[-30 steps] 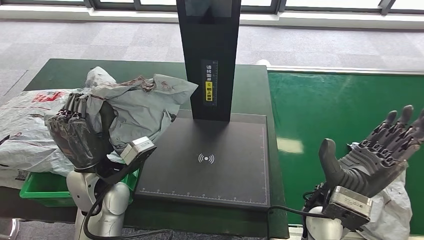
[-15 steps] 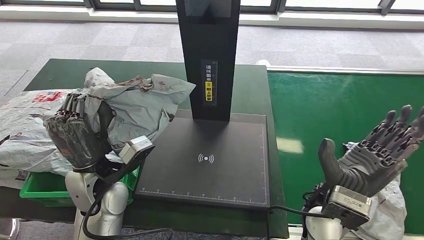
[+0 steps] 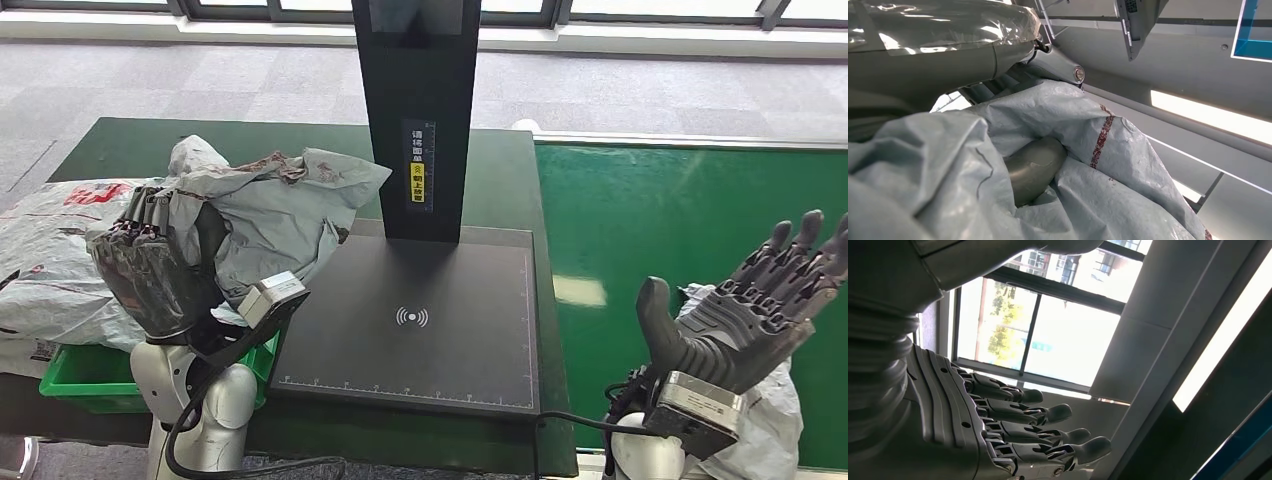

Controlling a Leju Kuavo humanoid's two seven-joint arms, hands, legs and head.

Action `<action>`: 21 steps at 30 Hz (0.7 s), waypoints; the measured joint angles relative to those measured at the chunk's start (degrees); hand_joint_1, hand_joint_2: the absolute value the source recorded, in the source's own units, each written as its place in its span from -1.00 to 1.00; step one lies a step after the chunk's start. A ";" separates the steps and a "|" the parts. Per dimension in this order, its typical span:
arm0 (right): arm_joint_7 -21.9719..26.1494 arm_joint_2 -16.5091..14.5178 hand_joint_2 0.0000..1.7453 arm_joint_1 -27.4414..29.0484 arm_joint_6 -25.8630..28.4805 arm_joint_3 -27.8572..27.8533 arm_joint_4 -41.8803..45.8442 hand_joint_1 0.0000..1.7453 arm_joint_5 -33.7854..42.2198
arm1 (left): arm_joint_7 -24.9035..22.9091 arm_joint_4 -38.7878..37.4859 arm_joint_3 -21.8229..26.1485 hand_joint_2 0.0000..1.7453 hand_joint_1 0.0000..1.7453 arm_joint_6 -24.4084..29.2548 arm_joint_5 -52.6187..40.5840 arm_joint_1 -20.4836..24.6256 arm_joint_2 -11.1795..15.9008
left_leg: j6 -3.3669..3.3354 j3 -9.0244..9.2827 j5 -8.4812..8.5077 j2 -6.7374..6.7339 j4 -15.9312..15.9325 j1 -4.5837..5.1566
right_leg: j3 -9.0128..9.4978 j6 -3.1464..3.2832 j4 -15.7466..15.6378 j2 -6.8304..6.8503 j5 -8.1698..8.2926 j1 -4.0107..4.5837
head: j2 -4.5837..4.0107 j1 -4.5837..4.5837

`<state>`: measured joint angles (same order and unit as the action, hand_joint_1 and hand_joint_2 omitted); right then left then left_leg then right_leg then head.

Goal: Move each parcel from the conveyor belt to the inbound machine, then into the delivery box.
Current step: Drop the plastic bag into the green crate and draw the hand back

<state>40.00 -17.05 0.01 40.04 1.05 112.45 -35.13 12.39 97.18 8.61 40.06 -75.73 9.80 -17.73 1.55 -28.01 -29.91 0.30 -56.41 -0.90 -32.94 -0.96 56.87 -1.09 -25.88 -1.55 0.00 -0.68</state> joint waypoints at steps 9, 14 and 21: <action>0.00 0.00 1.00 0.00 0.01 0.00 0.00 -1.00 0.00 | 0.00 0.00 0.00 1.00 1.00 0.00 -0.10 0.00 0.00 | 0.00 0.00 0.00 0.00 0.00 0.00 | 0.00 0.00 0.00 0.00 0.00 0.00 | 0.00 0.00; 0.00 0.00 1.00 0.00 0.01 0.00 -0.01 -1.00 0.00 | 0.00 0.00 0.00 1.00 1.00 0.00 -0.09 0.00 0.00 | 0.00 0.00 0.00 0.00 0.00 0.00 | 0.00 0.00 0.00 0.00 0.00 0.00 | 0.00 0.00; 0.00 0.00 1.00 0.00 0.01 0.00 -0.01 -1.00 -0.01 | 0.00 0.00 0.00 1.00 1.00 0.00 -0.09 0.00 0.00 | 0.00 0.00 0.00 0.00 0.00 0.00 | 0.00 0.00 0.00 0.00 0.00 0.00 | 0.00 0.00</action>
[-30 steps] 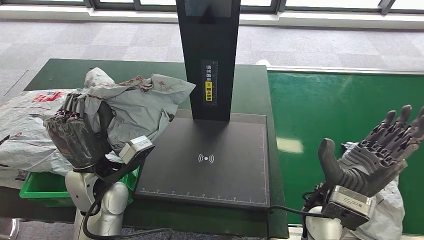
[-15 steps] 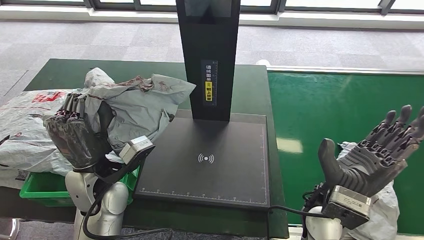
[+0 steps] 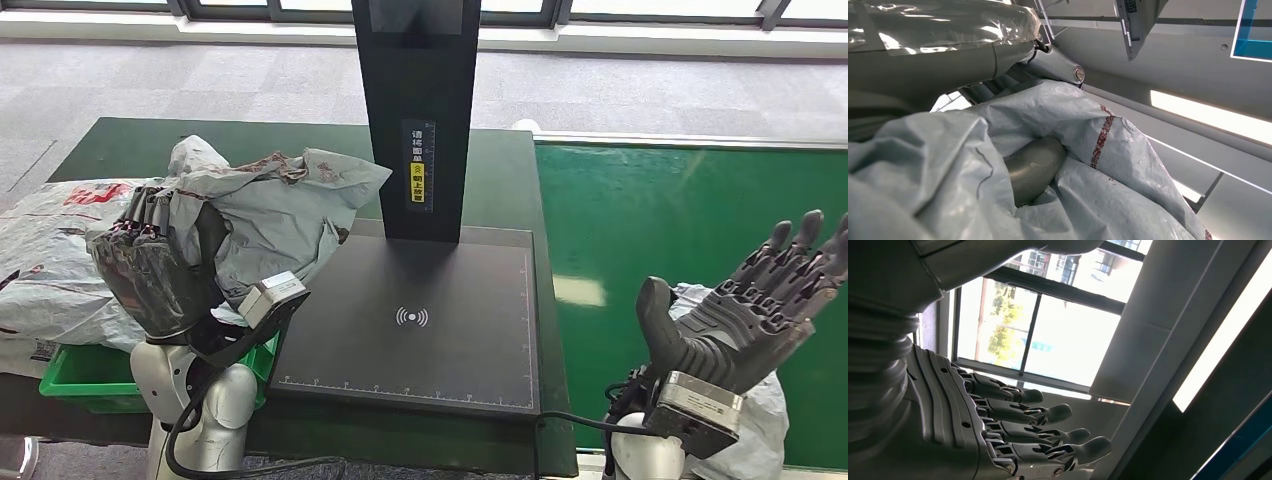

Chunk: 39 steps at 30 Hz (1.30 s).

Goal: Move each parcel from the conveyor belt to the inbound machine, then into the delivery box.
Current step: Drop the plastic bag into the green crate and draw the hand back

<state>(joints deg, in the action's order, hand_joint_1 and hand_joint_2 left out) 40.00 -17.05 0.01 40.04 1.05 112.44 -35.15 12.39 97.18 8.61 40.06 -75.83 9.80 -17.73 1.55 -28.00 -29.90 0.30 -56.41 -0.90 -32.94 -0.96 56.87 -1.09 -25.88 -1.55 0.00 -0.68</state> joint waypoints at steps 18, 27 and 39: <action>0.00 0.00 1.00 1.08 -0.07 0.73 -0.06 -1.00 -1.28 | -2.04 -30.31 25.22 1.00 1.00 -0.34 -7.14 11.98 3.62 | 0.29 -0.06 0.19 -0.26 0.03 -0.11 | -0.29 0.30 0.14 -0.27 0.22 0.11 | 0.00 0.00; 0.00 0.00 1.00 1.08 -0.07 0.72 -0.05 -1.00 -1.23 | -1.33 -34.98 30.77 1.00 1.00 -0.28 -7.88 14.23 2.95 | 0.25 -0.22 0.16 -0.18 0.03 -0.10 | -0.38 0.29 0.10 -0.18 0.20 0.10 | 0.00 0.00; 0.00 0.00 1.00 1.09 -0.07 0.72 -0.06 -1.00 -1.16 | 1.16 -36.89 33.67 1.00 -1.00 -0.03 -8.11 15.57 2.22 | 0.27 -0.19 0.17 -0.18 0.03 -0.11 | -0.38 0.30 0.13 -0.18 0.21 0.11 | 0.00 0.00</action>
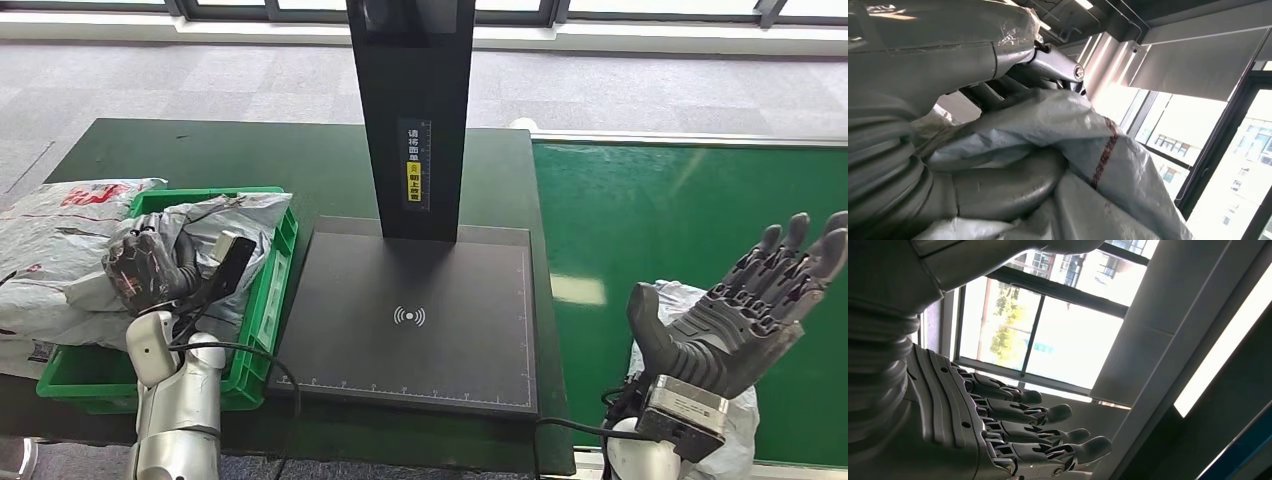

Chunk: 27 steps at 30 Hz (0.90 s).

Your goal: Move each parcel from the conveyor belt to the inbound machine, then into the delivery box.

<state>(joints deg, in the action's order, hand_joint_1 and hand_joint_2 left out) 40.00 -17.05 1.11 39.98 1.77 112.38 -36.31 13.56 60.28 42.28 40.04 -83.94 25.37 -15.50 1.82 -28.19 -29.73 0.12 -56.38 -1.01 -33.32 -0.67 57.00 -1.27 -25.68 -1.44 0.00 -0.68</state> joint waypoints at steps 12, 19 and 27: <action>0.00 0.00 1.00 0.00 0.00 -0.02 0.00 -1.00 -0.22 | 14.67 -1.55 3.85 -1.00 -1.00 0.07 10.21 2.07 -2.38 | 0.00 0.00 0.00 0.03 0.00 0.01 | 0.02 0.00 -0.01 0.03 0.00 -0.01 | 0.00 0.00; 0.00 0.00 1.00 0.07 0.01 -0.21 0.01 -1.00 -0.15 | 18.93 -1.70 5.34 -1.00 -1.00 0.07 14.50 2.68 -3.48 | 0.00 0.02 0.00 0.03 0.00 0.01 | 0.02 0.00 -0.01 0.03 0.00 -0.01 | 0.00 0.00; 0.00 0.00 1.00 0.16 0.02 -0.56 0.01 -1.00 -0.20 | 22.87 -4.55 4.37 -1.00 -1.00 -2.23 29.02 3.77 -4.19 | 0.00 0.14 0.00 0.03 0.00 0.06 | 0.12 0.00 -0.01 0.04 0.00 -0.06 | 0.00 0.00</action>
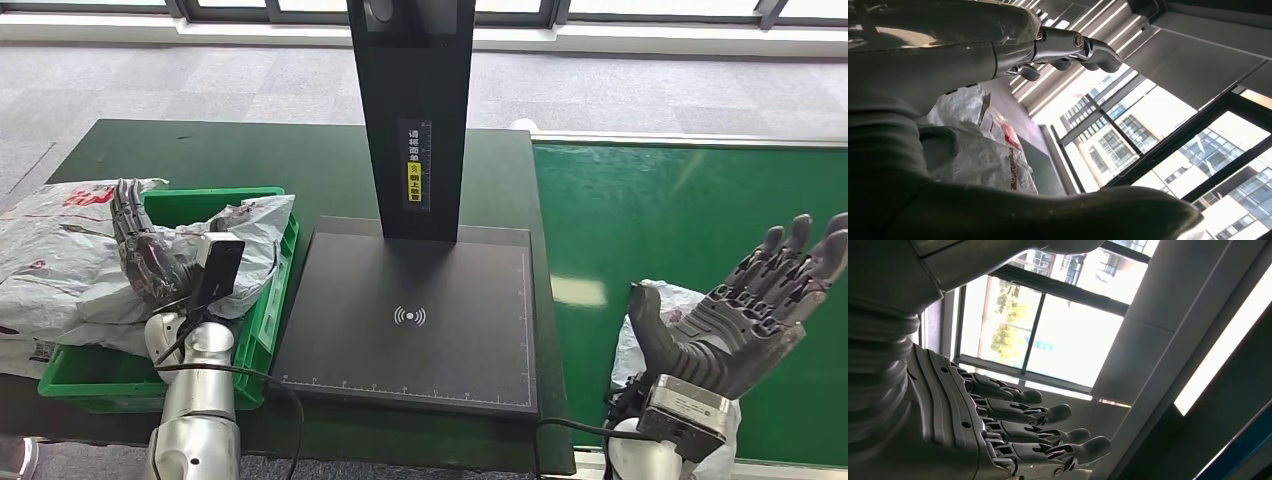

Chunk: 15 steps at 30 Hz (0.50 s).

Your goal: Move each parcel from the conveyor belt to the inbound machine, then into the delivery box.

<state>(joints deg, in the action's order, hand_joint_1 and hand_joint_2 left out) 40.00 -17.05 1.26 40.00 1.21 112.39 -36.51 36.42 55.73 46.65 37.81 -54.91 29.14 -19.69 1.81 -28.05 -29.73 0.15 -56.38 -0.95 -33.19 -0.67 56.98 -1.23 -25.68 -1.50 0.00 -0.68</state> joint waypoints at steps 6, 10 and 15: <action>-0.01 0.00 1.00 0.09 0.00 -0.53 0.00 -1.00 0.01 | 3.21 2.18 -7.72 -1.00 -1.00 -4.08 17.66 -3.18 -0.26 | 0.00 0.01 0.00 0.07 0.00 0.00 | 0.08 -0.01 0.00 0.07 -0.01 0.00 | 0.00 0.00; -0.02 -0.02 1.00 0.22 0.00 -1.47 -0.04 -1.00 -0.21 | 3.76 5.80 -12.81 -1.00 -1.00 -5.50 24.82 -6.57 -0.48 | -0.02 0.02 -0.01 -0.01 0.00 0.00 | 0.05 -0.01 -0.01 0.01 0.00 -0.01 | 0.00 0.00; -0.99 -0.02 1.00 0.47 -0.01 -6.34 -2.98 -1.00 -2.92 | 3.90 17.46 -25.43 -1.00 -1.00 -11.50 40.67 -13.02 -0.06 | -0.03 -0.16 -0.02 0.17 -0.01 -0.02 | -0.02 -0.02 -0.02 0.19 -0.02 0.02 | 0.00 0.02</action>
<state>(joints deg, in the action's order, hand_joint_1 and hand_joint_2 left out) 39.01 -17.07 1.73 39.99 -5.13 109.41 -39.43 40.32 73.19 21.22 26.31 -14.24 16.12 -19.75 1.78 -28.21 -29.75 0.32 -56.38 -0.97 -33.21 -0.68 56.96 -1.04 -25.70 -1.48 0.00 -0.66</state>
